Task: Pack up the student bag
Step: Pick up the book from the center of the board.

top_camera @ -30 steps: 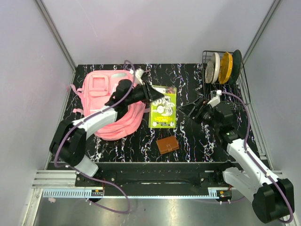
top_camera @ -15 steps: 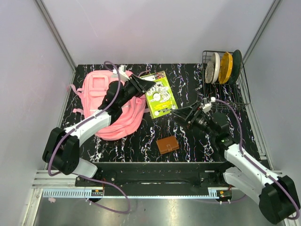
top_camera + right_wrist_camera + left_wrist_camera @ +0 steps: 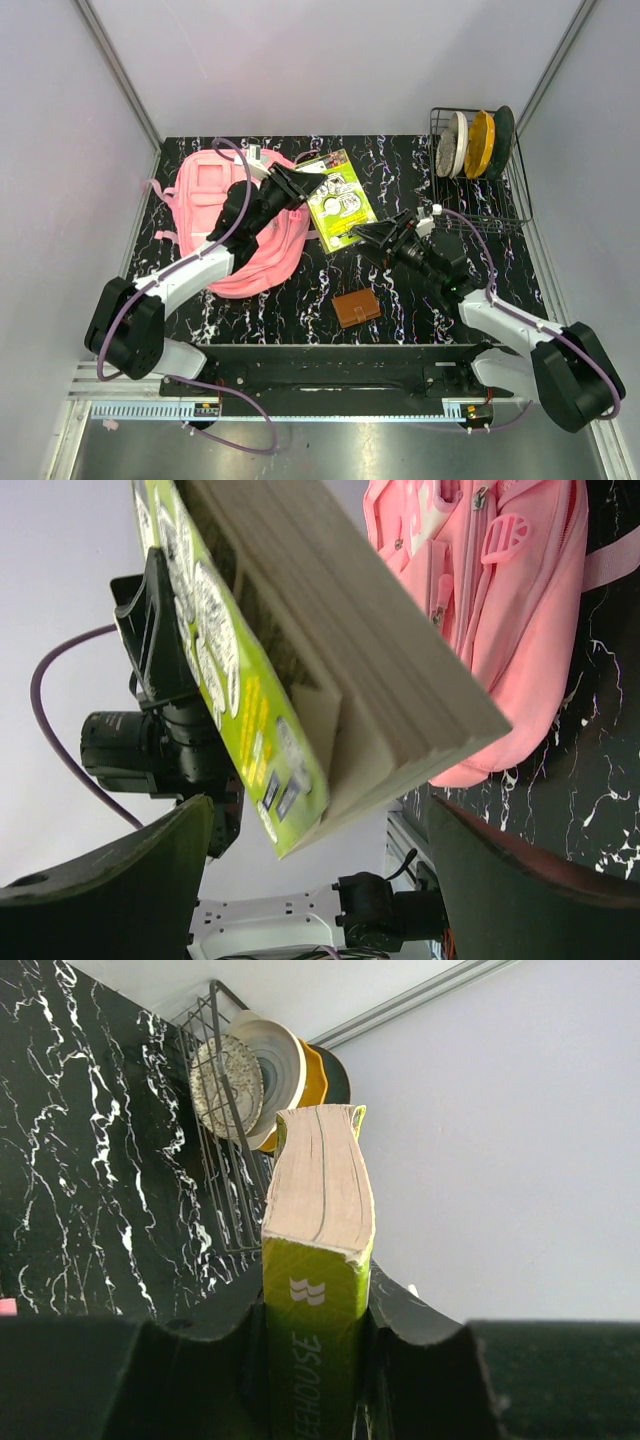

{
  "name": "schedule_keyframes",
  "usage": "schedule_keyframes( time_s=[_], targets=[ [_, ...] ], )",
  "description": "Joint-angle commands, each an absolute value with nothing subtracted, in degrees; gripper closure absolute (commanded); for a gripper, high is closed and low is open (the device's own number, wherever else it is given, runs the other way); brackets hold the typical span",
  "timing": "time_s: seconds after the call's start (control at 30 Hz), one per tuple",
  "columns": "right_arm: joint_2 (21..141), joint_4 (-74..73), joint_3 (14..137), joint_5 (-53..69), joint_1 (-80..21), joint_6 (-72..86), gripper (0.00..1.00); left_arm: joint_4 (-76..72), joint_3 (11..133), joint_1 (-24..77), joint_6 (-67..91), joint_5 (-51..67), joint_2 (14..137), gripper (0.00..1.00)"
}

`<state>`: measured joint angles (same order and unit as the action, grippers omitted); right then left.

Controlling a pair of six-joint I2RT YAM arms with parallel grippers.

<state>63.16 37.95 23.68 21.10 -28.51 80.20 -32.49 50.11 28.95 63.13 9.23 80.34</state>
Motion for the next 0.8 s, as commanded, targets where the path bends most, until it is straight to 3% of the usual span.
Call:
schedule_keyframes(
  time_s=[0.0, 0.27, 0.4, 0.53, 0.77],
  targets=[
    [67.1, 46.9, 25.4, 18.2, -29.4, 82.1, 0.09, -43.9, 49.5, 29.7, 66.5, 7.0, 76.9, 1.0],
    [71.4, 53.9, 26.4, 17.9, -31.1, 82.1, 0.15, -43.7, 49.1, 29.9, 66.6, 7.3, 76.8, 1.0],
    [72.3, 58.2, 25.0, 16.5, -31.1, 81.9, 0.35, -42.5, 49.1, 29.8, 66.6, 8.5, 76.6, 1.0],
    [71.5, 59.0, 24.5, 15.2, -31.1, 80.7, 0.45, -43.7, 48.0, 29.8, 67.6, 10.0, 76.6, 1.0],
    [70.3, 59.7, 25.5, 14.7, -31.0, 77.8, 0.36, -45.9, 44.7, 29.8, 69.7, 11.0, 76.1, 1.0]
  ],
)
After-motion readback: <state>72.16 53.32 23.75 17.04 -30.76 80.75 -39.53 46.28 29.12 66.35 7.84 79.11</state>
